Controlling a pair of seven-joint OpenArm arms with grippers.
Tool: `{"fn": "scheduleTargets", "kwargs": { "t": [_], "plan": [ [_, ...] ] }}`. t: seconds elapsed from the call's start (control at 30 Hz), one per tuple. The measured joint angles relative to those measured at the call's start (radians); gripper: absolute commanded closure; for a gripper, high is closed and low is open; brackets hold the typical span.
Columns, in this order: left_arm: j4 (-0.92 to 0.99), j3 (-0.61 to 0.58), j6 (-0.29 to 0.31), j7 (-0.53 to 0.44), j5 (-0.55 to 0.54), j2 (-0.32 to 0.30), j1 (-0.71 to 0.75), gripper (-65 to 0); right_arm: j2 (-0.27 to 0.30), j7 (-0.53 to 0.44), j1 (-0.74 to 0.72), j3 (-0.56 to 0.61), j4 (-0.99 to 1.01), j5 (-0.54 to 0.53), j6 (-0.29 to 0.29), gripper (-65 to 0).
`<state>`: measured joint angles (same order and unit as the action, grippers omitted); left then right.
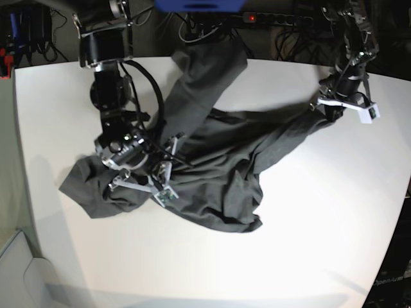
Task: Layout the t-shirt on the table in an organized manner, then fold the t-shirt properly
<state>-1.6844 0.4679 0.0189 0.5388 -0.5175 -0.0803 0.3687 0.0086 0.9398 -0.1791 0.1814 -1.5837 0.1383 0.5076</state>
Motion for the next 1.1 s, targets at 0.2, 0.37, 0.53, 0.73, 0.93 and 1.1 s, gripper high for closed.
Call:
{"fn": "scheduleTargets", "kwargs": {
  "t": [0.2, 0.37, 0.53, 0.73, 0.93, 1.1],
  "plan": [
    [-0.090, 0.002, -0.008, 0.000, 0.003, -0.001, 0.010, -0.3, 0.005, 0.005, 0.006, -0.009, -0.011, 0.005, 0.185, -0.3],
    [-0.176, 0.002, -0.008, 0.003, 0.004, -0.002, 0.023, -0.3, 0.005, 0.006, 0.005, -0.009, -0.011, 0.005, 0.185, -0.7],
    [-0.268, 0.080, 0.003, 0.011, -0.001, 0.008, 0.022, -0.3, 0.006, -0.002, 0.005, -0.009, -0.011, 0.002, 0.185, -0.7],
    [-0.275, 0.175, -0.015, 0.003, 0.011, 0.003, -0.047, -0.3, 0.040, 0.017, 0.018, -0.014, -0.066, 0.017, 0.195, -0.7],
    [-0.275, 0.185, -0.014, 0.008, 0.008, 0.008, -0.063, -0.3, 0.046, 0.008, 0.063, -0.010, -0.225, 0.011, 0.194, -0.7],
    [-0.273, 0.168, -0.013, 0.004, 0.008, 0.012, -0.072, -0.4, 0.070, 0.005, 0.061, -0.007, -0.189, 0.011, 0.195, -0.8]
  ]
}}
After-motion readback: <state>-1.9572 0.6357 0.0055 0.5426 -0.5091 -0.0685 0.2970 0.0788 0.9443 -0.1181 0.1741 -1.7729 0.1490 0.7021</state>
